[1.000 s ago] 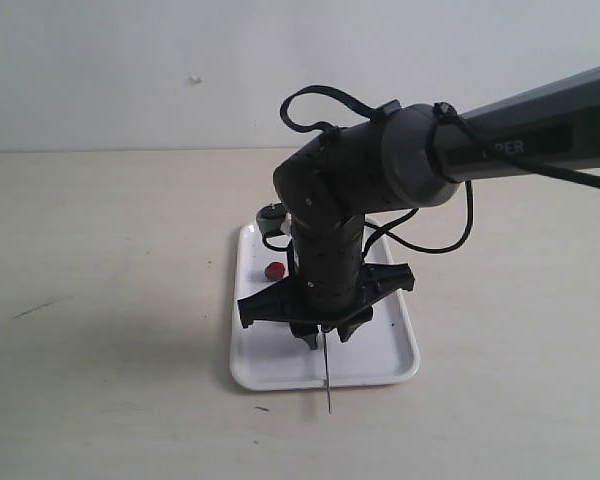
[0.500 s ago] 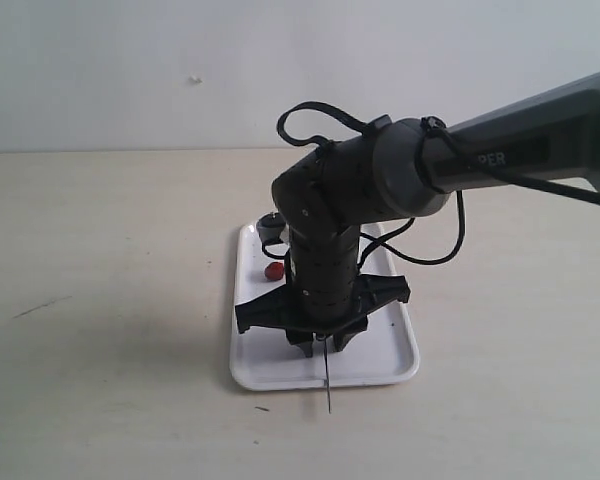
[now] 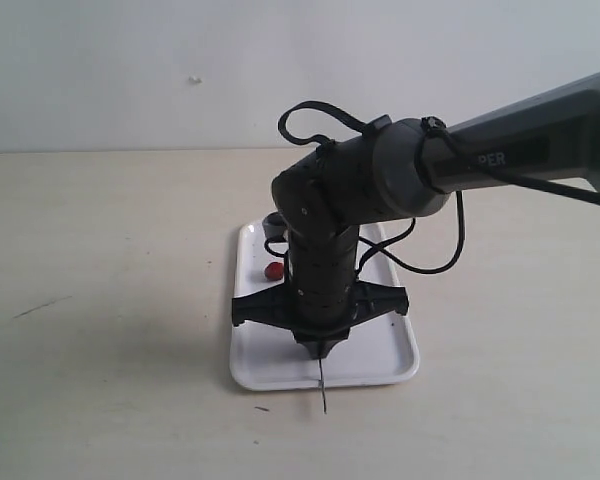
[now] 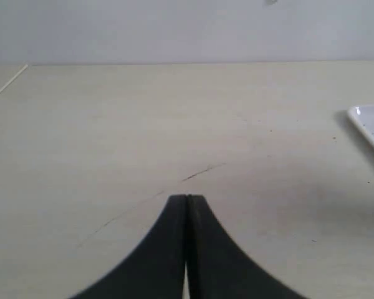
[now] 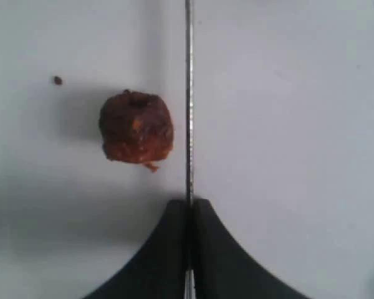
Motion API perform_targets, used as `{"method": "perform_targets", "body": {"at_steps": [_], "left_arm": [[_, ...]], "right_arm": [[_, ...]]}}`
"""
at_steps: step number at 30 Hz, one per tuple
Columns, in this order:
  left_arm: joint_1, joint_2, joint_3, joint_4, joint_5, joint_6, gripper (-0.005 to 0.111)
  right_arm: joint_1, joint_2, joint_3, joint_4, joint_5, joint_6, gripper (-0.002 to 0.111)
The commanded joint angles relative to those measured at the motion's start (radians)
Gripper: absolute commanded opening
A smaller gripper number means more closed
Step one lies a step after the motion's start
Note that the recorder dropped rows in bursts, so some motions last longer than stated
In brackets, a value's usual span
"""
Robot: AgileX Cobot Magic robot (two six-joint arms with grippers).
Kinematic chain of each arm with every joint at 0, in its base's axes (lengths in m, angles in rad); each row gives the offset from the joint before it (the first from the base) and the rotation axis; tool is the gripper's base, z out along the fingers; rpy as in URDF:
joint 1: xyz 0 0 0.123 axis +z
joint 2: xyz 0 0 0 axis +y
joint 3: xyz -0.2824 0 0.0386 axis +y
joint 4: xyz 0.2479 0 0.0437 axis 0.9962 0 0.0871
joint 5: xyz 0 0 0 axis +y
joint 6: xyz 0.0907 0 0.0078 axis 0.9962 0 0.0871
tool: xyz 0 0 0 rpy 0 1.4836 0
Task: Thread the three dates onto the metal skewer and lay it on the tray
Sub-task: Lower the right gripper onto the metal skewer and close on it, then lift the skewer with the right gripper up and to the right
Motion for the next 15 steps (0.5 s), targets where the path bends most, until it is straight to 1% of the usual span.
{"method": "perform_targets", "body": {"at_steps": [1,7,10,13,15], "left_arm": [[0.002,-0.006,0.003,0.002,-0.003,0.002,0.001],[0.002,-0.006,0.003,0.002,-0.003,0.002,0.001],[0.002,-0.006,0.003,0.002,-0.003,0.002,0.001],[0.002,-0.006,0.003,0.002,-0.003,0.002,0.001],[0.002,-0.006,0.003,0.002,-0.003,0.002,0.001]], "right_arm": [[0.002,-0.001,-0.006,0.002,-0.014,0.059,0.000],[0.002,-0.056,-0.006,-0.001,-0.017,0.058,0.000],[0.002,-0.102,-0.006,-0.011,0.013,0.058,0.000],[0.002,-0.169,-0.006,-0.054,0.073,0.058,0.000],[0.002,-0.217,-0.006,-0.127,0.121,0.044,0.000]]}}
